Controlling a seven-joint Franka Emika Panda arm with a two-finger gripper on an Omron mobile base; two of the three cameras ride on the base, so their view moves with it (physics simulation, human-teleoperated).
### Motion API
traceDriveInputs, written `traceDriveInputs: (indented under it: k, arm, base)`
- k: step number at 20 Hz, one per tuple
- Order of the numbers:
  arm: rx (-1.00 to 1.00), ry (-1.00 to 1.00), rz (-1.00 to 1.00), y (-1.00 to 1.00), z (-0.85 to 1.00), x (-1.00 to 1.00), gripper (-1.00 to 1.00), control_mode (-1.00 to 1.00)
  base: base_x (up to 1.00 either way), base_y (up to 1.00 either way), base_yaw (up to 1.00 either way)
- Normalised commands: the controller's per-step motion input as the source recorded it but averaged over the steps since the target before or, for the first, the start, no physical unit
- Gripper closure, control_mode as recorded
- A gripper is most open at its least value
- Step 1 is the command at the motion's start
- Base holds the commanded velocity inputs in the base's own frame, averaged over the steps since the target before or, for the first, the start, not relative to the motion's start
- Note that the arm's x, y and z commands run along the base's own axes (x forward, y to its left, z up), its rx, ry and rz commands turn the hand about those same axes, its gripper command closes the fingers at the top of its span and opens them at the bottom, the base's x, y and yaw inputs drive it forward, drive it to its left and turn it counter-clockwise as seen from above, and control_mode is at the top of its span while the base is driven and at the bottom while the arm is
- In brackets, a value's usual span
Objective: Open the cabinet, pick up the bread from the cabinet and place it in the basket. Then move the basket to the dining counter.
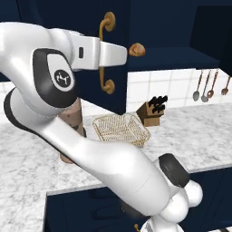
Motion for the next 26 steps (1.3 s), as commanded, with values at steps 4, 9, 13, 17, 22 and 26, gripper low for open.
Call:
traceDriveInputs:
  k: [4,9,13,17,22,26]
  arm:
    - [0.0,-0.01,0.06,-0.18,-0.14,-0.41,-1.0,-1.0]
    - [0.0,-0.04,0.15,0.0,-0.04,-0.16,-1.0,-1.0]
    - [0.0,-0.01,0.11,0.11,-0.02,0.09,-1.0,-1.0]
    - [0.0,-0.01,0.06,0.19,0.0,0.12,-1.0,-1.0]
    - [0.0,0.01,0.0,0.31,-0.04,-0.11,-1.0,-1.0]
    - [0.0,0.01,-0.09,0.03,0.0,-0.51,-1.0,-1.0]
  base:
    - [0.0,0.0,0.0]
    - [0.0,0.0,0.0]
    - [0.0,0.0,0.0]
    - [0.0,0.0,0.0]
    - [0.0,0.0,0.0]
    - [0.0,0.0,0.0]
